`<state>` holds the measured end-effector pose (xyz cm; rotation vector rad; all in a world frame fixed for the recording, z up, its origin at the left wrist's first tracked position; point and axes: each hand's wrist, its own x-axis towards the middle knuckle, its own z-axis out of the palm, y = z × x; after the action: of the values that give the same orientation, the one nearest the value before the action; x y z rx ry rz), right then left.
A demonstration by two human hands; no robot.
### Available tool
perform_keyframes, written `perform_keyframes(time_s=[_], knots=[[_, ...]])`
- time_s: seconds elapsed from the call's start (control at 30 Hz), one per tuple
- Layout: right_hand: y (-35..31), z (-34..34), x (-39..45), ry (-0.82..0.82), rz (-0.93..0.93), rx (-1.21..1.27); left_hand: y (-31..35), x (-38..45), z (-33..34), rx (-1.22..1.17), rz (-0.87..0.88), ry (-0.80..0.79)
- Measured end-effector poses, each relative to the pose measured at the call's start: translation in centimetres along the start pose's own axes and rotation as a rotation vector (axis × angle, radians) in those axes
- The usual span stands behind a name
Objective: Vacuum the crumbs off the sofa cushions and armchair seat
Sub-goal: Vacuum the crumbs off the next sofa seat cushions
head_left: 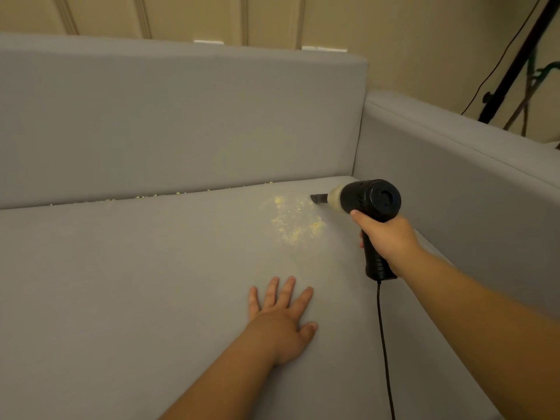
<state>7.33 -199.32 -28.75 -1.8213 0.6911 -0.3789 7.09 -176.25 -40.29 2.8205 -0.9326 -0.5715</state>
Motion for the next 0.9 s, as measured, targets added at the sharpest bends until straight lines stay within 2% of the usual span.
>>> perform_keyframes(time_s=[0.23, 0.43, 0.6, 0.9], knots=[[0.7, 0.2, -1.1, 0.065, -0.021, 0.059, -0.1, 0.0, -0.1, 0.004, -0.002, -0.004], [-0.1, 0.0, -1.4, -0.006, -0.052, -0.013, 0.1, -0.3, -0.3, 0.0, -0.003, -0.018], [-0.1, 1.0, -1.1, 0.057, -0.104, -0.052, 0.0, -0.3, -0.2, -0.002, -0.001, -0.013], [-0.9, 1.6, -1.2, -0.083, -0.106, -0.11, 0.0, -0.1, -0.1, -0.001, -0.006, -0.017]])
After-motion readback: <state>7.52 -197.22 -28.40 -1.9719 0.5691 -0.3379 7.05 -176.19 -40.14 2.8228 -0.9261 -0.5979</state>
